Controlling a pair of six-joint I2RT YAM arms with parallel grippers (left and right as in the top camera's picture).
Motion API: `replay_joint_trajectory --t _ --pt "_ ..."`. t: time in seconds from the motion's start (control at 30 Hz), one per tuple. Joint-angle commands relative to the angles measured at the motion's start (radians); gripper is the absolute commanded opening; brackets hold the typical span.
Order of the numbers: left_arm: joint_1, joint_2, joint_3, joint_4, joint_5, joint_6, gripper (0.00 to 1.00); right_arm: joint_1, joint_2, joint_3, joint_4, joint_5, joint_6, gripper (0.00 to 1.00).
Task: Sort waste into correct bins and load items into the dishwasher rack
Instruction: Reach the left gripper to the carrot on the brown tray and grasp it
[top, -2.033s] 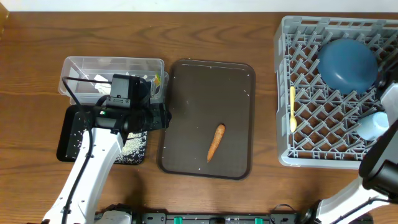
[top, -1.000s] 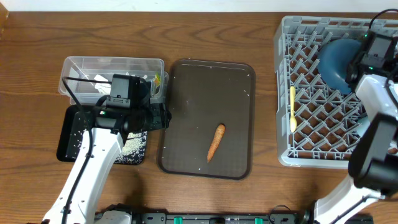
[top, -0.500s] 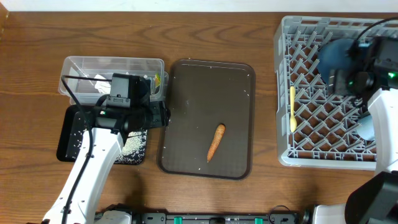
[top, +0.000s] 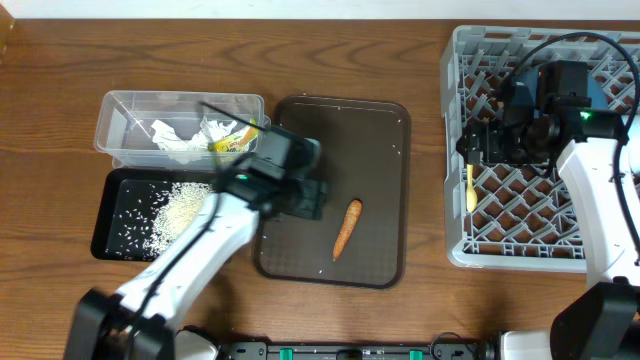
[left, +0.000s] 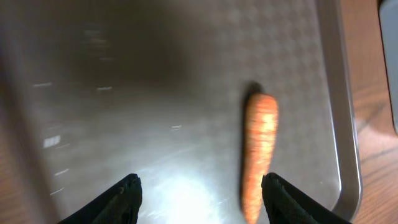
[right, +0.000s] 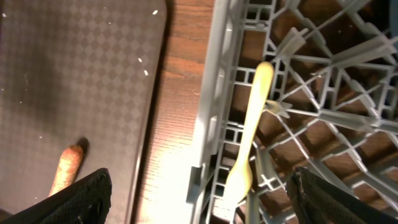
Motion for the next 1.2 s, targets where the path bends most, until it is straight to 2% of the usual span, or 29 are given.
replay_joint_trajectory --t 0.0,0.3,0.6,0.77,0.97,1.1,1.17 --pt "-0.076 0.059 0.007 0.035 -0.009 0.008 0.64 0.006 -0.001 -0.005 -0.002 -0.014 0.015 0.89" --pt "-0.215 0.183 0.007 0.132 -0.01 0.005 0.66 0.007 -0.001 -0.006 -0.001 -0.014 0.015 0.9" --pt "-0.235 0.285 0.007 0.135 -0.01 0.005 0.65 0.007 -0.001 -0.006 -0.002 -0.014 0.015 0.9" --pt "-0.235 0.29 0.007 0.135 -0.01 0.005 0.36 0.007 -0.001 -0.006 -0.002 -0.014 0.015 0.89" --pt "-0.23 0.279 0.008 0.127 -0.052 0.005 0.2 0.006 -0.001 -0.006 -0.007 -0.014 0.014 0.89" --pt "-0.208 0.233 0.01 0.098 -0.109 0.005 0.19 0.007 -0.001 -0.006 -0.013 -0.014 0.014 0.89" --pt "-0.183 0.189 0.01 0.071 -0.123 0.005 0.15 0.007 -0.001 -0.006 -0.013 -0.014 0.014 0.89"
